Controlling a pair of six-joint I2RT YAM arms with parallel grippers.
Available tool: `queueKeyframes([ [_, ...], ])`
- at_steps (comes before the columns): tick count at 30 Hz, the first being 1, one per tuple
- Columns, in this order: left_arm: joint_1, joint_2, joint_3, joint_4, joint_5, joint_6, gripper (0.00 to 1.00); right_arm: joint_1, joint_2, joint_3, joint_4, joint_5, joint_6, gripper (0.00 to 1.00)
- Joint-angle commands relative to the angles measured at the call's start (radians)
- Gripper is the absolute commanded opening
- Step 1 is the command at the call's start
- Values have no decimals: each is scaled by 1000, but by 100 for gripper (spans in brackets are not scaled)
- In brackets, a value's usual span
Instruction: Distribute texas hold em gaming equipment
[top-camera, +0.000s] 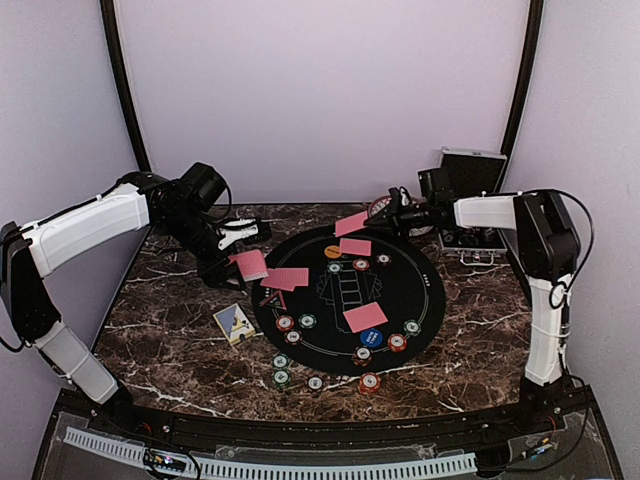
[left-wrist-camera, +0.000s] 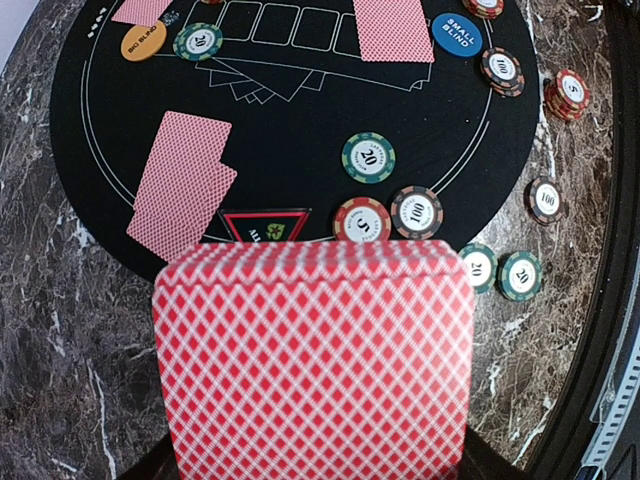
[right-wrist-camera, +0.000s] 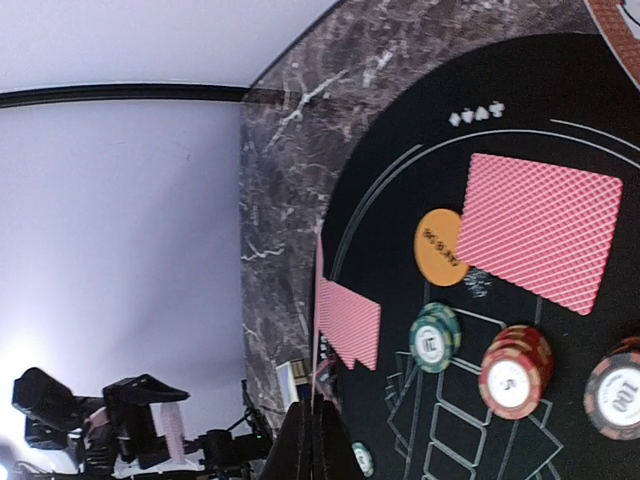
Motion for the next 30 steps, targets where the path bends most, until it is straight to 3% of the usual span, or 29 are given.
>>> queueKeyframes([
  [1, 3, -19, 38, -20, 10, 5, 0, -1, 93, 113, -203, 77, -146, 0],
  [14, 3, -25, 31, -18, 14, 6, 0, -1, 189, 232, -350, 171, -245, 0],
  [30, 3, -20, 37, -20, 12, 8, 0, 23, 42, 222, -461, 311, -336, 58],
])
